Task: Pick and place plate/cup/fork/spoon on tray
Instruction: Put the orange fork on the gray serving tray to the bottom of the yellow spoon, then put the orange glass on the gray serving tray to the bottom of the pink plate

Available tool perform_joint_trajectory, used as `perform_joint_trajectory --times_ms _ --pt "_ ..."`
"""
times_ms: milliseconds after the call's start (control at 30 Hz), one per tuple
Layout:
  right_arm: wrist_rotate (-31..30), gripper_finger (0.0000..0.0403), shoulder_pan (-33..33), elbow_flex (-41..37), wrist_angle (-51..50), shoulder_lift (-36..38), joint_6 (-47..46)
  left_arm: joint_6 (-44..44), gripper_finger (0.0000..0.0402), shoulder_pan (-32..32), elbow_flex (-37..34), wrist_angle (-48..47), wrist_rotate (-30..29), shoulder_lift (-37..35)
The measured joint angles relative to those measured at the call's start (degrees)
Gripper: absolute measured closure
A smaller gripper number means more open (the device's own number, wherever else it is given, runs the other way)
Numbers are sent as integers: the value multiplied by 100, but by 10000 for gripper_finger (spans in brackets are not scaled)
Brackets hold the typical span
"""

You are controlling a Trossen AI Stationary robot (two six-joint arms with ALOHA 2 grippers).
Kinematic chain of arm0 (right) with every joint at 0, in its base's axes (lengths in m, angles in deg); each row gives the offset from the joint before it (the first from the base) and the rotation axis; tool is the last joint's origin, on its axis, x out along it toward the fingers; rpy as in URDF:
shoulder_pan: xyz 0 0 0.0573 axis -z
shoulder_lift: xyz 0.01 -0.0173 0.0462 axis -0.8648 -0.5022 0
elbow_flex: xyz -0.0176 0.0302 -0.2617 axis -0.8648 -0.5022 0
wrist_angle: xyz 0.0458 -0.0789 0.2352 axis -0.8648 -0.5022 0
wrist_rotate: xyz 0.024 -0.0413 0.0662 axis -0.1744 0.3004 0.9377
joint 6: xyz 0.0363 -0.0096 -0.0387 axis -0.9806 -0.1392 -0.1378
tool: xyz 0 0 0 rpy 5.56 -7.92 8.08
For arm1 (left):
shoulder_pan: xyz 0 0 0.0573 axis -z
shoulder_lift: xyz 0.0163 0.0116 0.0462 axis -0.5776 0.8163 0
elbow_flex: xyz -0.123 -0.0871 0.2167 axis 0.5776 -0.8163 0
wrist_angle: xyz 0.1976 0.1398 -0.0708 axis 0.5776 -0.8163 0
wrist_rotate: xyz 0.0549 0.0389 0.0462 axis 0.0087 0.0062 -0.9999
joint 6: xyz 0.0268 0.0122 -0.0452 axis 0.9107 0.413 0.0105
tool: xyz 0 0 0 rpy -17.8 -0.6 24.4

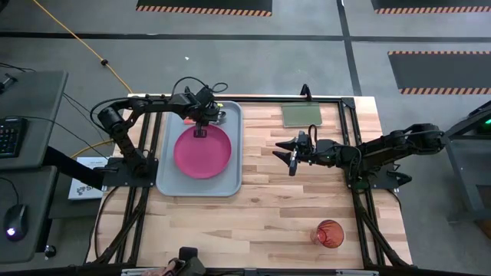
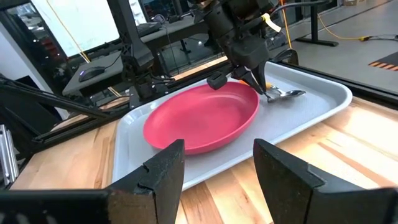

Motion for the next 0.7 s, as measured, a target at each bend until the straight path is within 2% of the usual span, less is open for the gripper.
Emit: perform_joint_trajectory --times_ms 333,500,700 --pt "0 221 0 0 0 0 -32 0 337 0 1 16 -90 0" --pt "0 221 0 0 2 0 -54 -17 302 4 61 152 -953 -167" --pt "-3 221 0 0 46 0 -52 -166 244 -4 707 -257 -1090 -675"
